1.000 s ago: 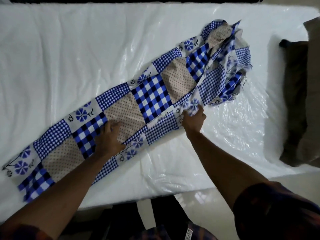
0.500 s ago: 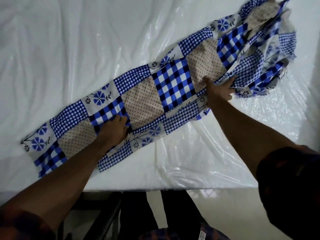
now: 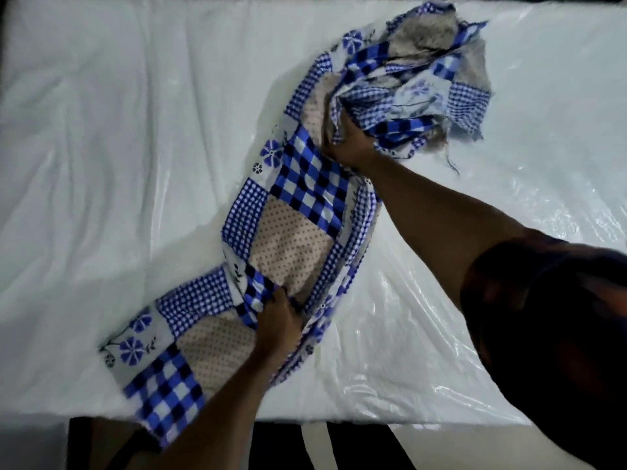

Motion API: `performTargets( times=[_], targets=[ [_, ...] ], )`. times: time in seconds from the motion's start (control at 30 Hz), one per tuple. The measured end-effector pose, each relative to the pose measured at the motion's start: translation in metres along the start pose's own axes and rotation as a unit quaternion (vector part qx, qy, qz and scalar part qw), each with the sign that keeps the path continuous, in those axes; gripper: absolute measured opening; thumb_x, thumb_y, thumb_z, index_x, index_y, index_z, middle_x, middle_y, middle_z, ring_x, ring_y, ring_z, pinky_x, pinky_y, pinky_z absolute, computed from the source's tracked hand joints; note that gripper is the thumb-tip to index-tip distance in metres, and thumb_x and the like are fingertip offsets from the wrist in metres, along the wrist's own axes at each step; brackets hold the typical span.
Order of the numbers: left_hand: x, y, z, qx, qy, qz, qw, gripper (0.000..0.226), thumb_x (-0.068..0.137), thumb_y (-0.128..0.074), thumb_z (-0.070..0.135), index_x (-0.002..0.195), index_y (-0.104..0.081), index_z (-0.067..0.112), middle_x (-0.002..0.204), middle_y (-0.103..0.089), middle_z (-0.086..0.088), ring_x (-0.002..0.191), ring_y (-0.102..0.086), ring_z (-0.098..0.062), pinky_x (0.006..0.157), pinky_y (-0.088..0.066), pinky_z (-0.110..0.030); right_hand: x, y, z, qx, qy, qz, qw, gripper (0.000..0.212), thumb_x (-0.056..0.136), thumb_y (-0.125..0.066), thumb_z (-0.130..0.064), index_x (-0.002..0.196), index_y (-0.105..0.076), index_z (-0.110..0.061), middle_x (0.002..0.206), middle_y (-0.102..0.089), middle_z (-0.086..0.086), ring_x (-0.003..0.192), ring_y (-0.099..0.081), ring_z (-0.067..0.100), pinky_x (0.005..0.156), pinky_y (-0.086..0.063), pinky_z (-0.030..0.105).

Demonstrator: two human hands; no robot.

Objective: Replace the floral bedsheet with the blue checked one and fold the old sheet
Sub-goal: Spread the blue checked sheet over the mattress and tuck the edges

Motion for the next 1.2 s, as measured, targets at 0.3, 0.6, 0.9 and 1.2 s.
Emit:
performTargets(
  times=[0.3,0.6,0.9,1.2],
  targets=[
    [-0.007,-0.044,0.032,-0.223,0.113,-0.032,0.968,0.043,0.104,-0.043,0.023,0.145,-0.042,0.011,0.134,-0.059,-0.019,0.117,-0.059,-0.037,0.089,-0.049,-0.038,0.000,-0.082,-0.103,-0.144,0.153,0.003,0.978,0.075,0.094,-0.057,-0.032,0.159,-0.023,-0.027,0.162,-0.028,0.010,0.145,-0.031,0.038,0.114,-0.035,0.054],
    [0.007,-0.029,0.001,-0.193,0.038,-0.039,0.980,0.033,0.103,-0.052,0.027,0.125,-0.054,0.003,0.104,-0.066,-0.019,0.060,-0.049,-0.009,0.042,-0.034,-0.014,-0.052,-0.065,-0.022,-0.229,0.086,0.125,0.962,0.056,0.094,-0.055,-0.035,0.147,-0.037,-0.043,0.136,-0.043,0.009,0.119,-0.047,0.038,0.094,-0.046,0.056],
    [-0.044,0.003,0.015,-0.079,-0.128,0.124,0.981,0.026,0.090,-0.062,0.046,0.097,-0.053,0.022,0.088,-0.057,0.008,0.074,-0.055,-0.010,0.055,-0.044,-0.027,-0.037,-0.009,-0.029,0.007,0.102,0.118,0.988,0.073,0.090,-0.053,-0.031,0.157,-0.030,-0.014,0.157,-0.038,0.015,0.143,-0.038,0.031,0.113,-0.034,0.036],
    [-0.094,-0.060,-0.081,0.215,-0.131,0.002,0.968,0.077,0.072,-0.061,0.071,0.116,-0.060,0.008,0.107,-0.064,-0.012,0.084,-0.066,-0.029,0.062,-0.059,-0.039,-0.320,-0.137,0.093,0.008,-0.032,0.143,0.989,0.080,0.084,-0.069,-0.036,0.152,-0.027,-0.036,0.146,-0.036,0.005,0.129,-0.047,0.030,0.089,-0.054,0.048]
  ],
)
Point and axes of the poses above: each hand's wrist, its own x-axis towards the middle knuckle, its own y-axis out of the back of the hand, z = x × y, the point moved 10 cm from there along x, towards the middle knuckle
